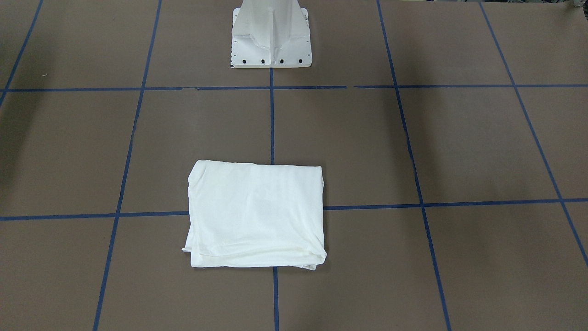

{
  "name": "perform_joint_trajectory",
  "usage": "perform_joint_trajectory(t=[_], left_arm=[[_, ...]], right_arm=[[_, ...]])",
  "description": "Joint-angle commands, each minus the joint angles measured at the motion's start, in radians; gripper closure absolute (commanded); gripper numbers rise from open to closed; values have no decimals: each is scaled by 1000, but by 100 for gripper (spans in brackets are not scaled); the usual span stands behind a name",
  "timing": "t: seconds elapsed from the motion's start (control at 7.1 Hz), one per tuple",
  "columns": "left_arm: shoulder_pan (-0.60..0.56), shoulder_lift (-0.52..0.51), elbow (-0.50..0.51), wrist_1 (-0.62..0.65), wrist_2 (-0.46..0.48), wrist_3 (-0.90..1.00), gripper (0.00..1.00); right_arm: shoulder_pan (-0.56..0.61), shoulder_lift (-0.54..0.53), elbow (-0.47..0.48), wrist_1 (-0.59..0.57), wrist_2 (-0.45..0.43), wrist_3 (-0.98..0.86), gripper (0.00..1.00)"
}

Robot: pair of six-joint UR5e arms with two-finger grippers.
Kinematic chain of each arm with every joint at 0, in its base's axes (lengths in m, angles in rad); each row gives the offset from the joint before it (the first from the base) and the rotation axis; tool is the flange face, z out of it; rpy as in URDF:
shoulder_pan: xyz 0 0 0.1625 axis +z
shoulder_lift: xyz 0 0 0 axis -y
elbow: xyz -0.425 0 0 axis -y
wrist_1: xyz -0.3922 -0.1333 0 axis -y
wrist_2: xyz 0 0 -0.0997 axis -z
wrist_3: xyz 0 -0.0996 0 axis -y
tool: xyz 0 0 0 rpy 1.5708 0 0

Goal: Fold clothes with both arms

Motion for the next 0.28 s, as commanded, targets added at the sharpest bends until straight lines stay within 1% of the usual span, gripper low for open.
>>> perform_joint_trajectory(t=[0.0, 0.14], left_arm=[[-1, -1, -1, 0, -2, 0, 0], [1, -1, -1, 0, -2, 2, 0]], right_arm=[[0, -2, 0, 0, 0, 0, 0], [0, -2, 0, 0, 0, 0, 0]])
